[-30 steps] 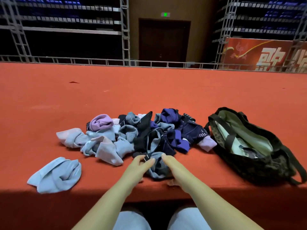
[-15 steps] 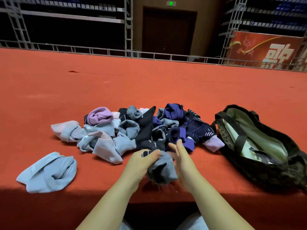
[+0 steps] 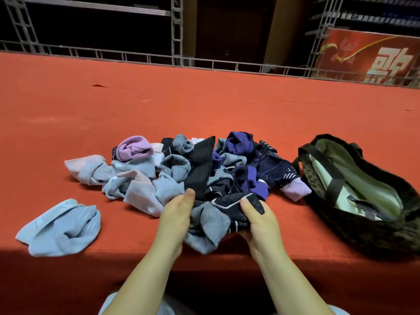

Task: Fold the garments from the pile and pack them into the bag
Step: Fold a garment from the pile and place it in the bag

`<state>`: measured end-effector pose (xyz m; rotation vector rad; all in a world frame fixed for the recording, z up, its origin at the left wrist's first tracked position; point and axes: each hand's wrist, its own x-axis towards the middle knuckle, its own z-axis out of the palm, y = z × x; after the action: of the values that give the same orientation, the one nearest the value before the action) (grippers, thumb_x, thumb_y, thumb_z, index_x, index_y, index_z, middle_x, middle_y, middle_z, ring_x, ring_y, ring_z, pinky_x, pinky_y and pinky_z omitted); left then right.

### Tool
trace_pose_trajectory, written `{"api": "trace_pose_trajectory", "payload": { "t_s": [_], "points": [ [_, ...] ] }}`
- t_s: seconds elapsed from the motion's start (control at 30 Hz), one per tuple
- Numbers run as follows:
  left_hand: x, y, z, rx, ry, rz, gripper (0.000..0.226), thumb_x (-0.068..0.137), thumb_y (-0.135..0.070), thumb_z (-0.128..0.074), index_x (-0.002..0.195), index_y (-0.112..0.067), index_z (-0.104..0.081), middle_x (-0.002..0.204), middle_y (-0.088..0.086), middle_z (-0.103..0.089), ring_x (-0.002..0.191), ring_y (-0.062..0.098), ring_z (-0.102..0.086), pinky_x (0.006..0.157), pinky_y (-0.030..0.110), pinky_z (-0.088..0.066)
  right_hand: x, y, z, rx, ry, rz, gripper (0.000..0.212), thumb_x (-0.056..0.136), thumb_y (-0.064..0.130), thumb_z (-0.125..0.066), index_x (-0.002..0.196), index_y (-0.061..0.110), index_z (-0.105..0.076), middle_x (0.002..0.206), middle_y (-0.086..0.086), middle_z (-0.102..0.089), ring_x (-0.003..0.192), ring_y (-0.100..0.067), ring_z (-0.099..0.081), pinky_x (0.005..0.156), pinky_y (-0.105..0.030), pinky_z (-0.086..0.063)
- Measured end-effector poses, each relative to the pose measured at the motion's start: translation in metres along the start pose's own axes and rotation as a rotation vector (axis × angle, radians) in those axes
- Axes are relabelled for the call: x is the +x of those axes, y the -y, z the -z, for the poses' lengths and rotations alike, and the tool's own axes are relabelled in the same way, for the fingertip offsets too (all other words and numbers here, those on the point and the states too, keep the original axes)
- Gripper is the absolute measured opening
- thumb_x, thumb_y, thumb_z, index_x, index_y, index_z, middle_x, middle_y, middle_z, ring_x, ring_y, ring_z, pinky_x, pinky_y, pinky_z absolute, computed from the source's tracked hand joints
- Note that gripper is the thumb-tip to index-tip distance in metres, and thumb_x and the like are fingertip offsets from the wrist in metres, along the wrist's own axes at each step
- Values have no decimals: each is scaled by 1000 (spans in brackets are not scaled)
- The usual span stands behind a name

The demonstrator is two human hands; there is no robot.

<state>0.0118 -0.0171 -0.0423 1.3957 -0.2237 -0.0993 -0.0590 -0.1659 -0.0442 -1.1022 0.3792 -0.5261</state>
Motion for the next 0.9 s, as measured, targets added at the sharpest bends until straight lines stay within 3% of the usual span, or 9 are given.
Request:
{"api": "trace_pose_trajectory", "payload": {
  "t_s": [0.07,0.17,0.23,0.3,0.4,0.5,0.6,0.77,0.9],
  "points": [
    [8,3,0,-122,-66,108,55,81,-65,-55,85,-11,-67,96,8,-72,95,25,-65,93,46,-49,1,2,5,17,-68,-30,5,89,12,-61,91,13,-66,83,-3,-71,72,-16,-66,64,-29,-51],
    [12,2,-5,-218,-149,199,38,96,-45,-44,83,-15,-63,89,7,-69,84,23,-66,81,39,-52,2,1,7,34,-144,-74,4,90,14,-61,87,15,-64,80,-1,-70,70,-15,-64,62,-29,-51],
    [8,-1,-5,-82,-260,99,31,99,-39,-41,78,-21,-56,79,-1,-59,73,15,-54,68,32,-43,2,-1,8,49,-205,-72,4,90,17,-61,89,16,-64,85,-5,-71,72,-18,-66,66,-33,-53],
    [-6,-6,-3,12,-323,-74,25,97,-33,-47,75,-23,-52,71,-5,-50,68,13,-44,65,31,-37,2,0,12,93,-238,-73,5,92,20,-60,93,16,-63,91,-10,-70,78,-24,-65,71,-39,-53],
    [-35,-12,-10,24,-108,-112,26,95,-17,-53,70,-16,-47,52,-7,-42,48,8,-37,45,20,-31,-2,2,14,241,-225,-112,7,95,19,-55,96,19,-61,93,-8,-70,83,-25,-65,72,-42,-53],
    [-56,-3,-25,190,126,22,17,90,-20,-57,75,-14,-52,55,-6,-51,47,8,-52,46,22,-42,-11,6,6,459,-190,-175,18,96,21,-51,110,17,-62,105,-10,-69,93,-28,-64,65,-41,-57],
    [-57,9,-28,214,99,121,11,88,-21,-62,84,-17,-53,69,-2,-56,61,11,-58,58,29,-53,-23,9,-4,577,-138,-250,31,95,25,-50,123,12,-58,114,-16,-67,95,-31,-65,59,-40,-58],
    [-53,16,-23,221,20,106,17,83,-22,-68,91,-24,-53,87,2,-61,73,14,-58,77,43,-55,-39,7,-15,594,8,-307,48,89,30,-51,128,2,-53,109,-22,-68,87,-32,-69,64,-41,-59],
    [-54,10,-26,-46,74,255,8,90,-21,-59,92,-16,-54,93,4,-64,74,9,-60,62,27,-52,-48,6,-20,631,103,-336,58,80,31,-53,127,-3,-51,110,-28,-66,88,-35,-69,65,-38,-59]
  ]
}}
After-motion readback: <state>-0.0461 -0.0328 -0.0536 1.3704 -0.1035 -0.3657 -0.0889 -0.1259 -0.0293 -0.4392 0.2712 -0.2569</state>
